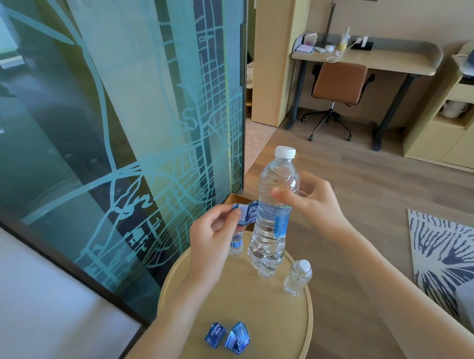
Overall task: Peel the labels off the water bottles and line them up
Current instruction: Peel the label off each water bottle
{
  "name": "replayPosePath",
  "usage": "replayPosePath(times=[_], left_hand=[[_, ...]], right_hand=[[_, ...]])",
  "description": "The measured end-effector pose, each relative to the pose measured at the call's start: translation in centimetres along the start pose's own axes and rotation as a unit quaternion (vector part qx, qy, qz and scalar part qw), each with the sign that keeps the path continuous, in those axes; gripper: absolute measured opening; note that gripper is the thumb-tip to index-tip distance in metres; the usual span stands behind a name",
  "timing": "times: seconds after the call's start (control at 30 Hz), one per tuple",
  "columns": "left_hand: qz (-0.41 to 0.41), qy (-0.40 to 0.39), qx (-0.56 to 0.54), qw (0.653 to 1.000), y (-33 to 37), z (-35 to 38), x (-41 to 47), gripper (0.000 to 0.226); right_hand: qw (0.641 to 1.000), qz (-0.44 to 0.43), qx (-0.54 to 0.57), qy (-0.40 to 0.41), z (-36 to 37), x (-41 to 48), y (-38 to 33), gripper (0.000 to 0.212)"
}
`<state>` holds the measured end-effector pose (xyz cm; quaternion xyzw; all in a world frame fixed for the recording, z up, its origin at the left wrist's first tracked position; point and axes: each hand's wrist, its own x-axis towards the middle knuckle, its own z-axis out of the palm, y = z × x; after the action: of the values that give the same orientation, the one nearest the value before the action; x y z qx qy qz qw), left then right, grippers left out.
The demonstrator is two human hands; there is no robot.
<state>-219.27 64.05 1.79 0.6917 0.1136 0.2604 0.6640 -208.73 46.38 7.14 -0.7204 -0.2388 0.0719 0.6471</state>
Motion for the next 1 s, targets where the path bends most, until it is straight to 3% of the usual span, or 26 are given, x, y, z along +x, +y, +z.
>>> replayPosePath(times=[1.0], left_hand=[[-0.065, 0.019, 0.064, 0.996, -3.8, -1.2, 4.6, 0.021]], right_hand=[[0.997, 0.001, 0.047, -0.056, 0.0, 0.3, 0.4, 0.019]])
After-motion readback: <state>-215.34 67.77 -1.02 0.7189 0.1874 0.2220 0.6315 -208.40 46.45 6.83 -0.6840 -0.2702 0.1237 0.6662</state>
